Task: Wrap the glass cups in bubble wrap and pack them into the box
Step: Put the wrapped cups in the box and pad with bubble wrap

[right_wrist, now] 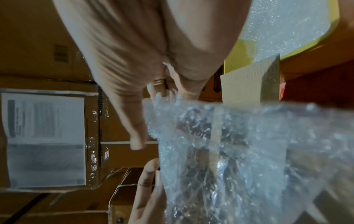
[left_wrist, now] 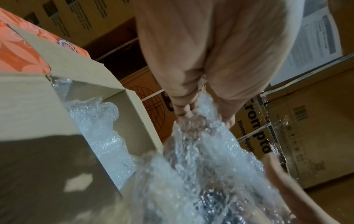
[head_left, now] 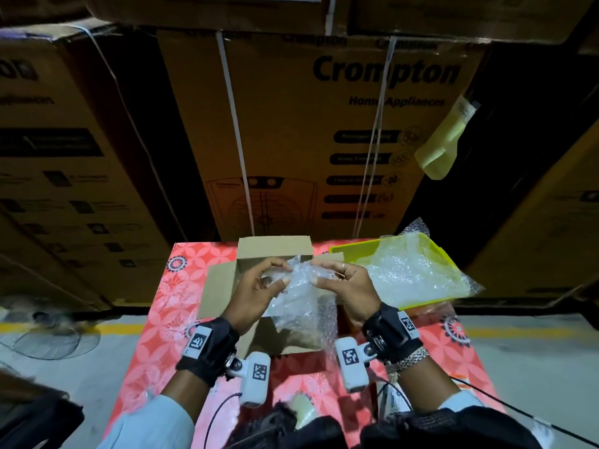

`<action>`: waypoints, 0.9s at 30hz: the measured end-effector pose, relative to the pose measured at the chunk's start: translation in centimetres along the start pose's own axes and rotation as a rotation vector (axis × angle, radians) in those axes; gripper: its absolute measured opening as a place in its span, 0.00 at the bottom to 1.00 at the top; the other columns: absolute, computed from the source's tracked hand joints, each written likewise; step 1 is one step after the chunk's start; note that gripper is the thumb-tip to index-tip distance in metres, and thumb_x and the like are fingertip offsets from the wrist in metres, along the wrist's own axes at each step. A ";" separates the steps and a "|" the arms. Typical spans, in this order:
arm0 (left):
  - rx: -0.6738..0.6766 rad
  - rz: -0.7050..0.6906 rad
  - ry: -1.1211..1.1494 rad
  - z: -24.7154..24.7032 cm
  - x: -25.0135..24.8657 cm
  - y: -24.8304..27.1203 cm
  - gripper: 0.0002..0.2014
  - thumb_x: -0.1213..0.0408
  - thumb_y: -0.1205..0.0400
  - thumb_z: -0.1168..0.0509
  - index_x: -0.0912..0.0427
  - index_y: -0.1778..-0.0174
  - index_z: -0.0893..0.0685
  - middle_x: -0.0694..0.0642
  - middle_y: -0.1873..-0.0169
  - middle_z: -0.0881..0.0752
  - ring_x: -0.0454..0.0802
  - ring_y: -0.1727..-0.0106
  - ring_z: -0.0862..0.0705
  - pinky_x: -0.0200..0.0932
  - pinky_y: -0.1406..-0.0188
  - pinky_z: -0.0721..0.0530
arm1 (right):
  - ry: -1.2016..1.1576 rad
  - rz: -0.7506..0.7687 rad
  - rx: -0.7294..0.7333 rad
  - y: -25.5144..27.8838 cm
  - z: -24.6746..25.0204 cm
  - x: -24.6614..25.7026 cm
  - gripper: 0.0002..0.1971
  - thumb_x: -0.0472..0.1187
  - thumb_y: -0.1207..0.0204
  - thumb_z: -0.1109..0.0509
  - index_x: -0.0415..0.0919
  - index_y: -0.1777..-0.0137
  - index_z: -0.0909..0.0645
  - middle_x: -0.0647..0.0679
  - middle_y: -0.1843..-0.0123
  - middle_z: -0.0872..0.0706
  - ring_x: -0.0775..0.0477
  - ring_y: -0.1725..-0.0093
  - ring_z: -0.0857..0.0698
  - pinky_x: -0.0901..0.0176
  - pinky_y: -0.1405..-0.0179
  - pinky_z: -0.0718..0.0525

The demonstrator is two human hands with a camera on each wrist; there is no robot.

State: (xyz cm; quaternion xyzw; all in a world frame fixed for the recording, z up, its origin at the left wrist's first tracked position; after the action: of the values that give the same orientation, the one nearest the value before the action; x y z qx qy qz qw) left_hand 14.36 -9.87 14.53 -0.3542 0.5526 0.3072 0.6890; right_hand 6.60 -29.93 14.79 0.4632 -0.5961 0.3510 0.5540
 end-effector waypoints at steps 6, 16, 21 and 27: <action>-0.022 0.069 -0.080 -0.1 0.1 0.2 0.19 0.67 0.27 0.16 0.56 0.41 0.10 0.47 0.41 0.09 0.41 0.36 0.14 0.36 0.34 0.20 | 0.019 -0.030 -0.004 -0.3 0.5 -0.5 0.11 0.30 0.23 0.22 0.29 0.42 0.14 0.32 0.46 0.08 0.29 0.44 0.09 0.36 0.44 0.09; -0.051 0.074 -0.056 0.2 0.6 -0.1 0.08 0.64 0.23 0.18 0.58 0.52 0.09 0.54 0.46 0.11 0.54 0.43 0.11 0.55 0.39 0.13 | 0.177 0.062 0.078 -0.4 0.6 0.0 0.15 0.40 0.16 0.27 0.43 0.66 0.18 0.60 0.71 0.20 0.62 0.69 0.21 0.66 0.60 0.19; -0.030 0.078 0.094 0.2 -0.6 -0.1 0.11 0.72 0.21 0.22 0.67 0.45 0.15 0.62 0.49 0.11 0.59 0.55 0.09 0.55 0.48 0.11 | 0.038 0.025 -0.015 -1.1 0.9 -0.2 0.14 0.29 0.24 0.21 0.40 0.44 0.20 0.36 0.50 0.10 0.38 0.50 0.11 0.43 0.47 0.13; -0.021 -0.004 0.058 0.1 -1.3 -0.3 0.14 0.72 0.15 0.28 0.59 0.34 0.15 0.52 0.36 0.14 0.64 0.49 0.11 0.56 0.46 0.09 | 0.119 0.116 -0.015 -0.6 0.7 0.5 0.03 0.31 0.25 0.20 0.37 0.52 0.07 0.43 0.49 0.06 0.41 0.44 0.09 0.46 0.40 0.13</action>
State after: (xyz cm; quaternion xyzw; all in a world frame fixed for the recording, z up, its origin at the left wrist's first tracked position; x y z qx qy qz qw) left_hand 14.35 -10.00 15.86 -0.3714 0.5685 0.3012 0.6694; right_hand 6.96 -30.90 15.10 0.4018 -0.5906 0.4049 0.5708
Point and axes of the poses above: each hand's wrist, its own y-axis away from the middle knuckle, its own z-axis out of the back of the hand, x = y × z, the point moved 2 cm from there along -y, towards the middle knuckle
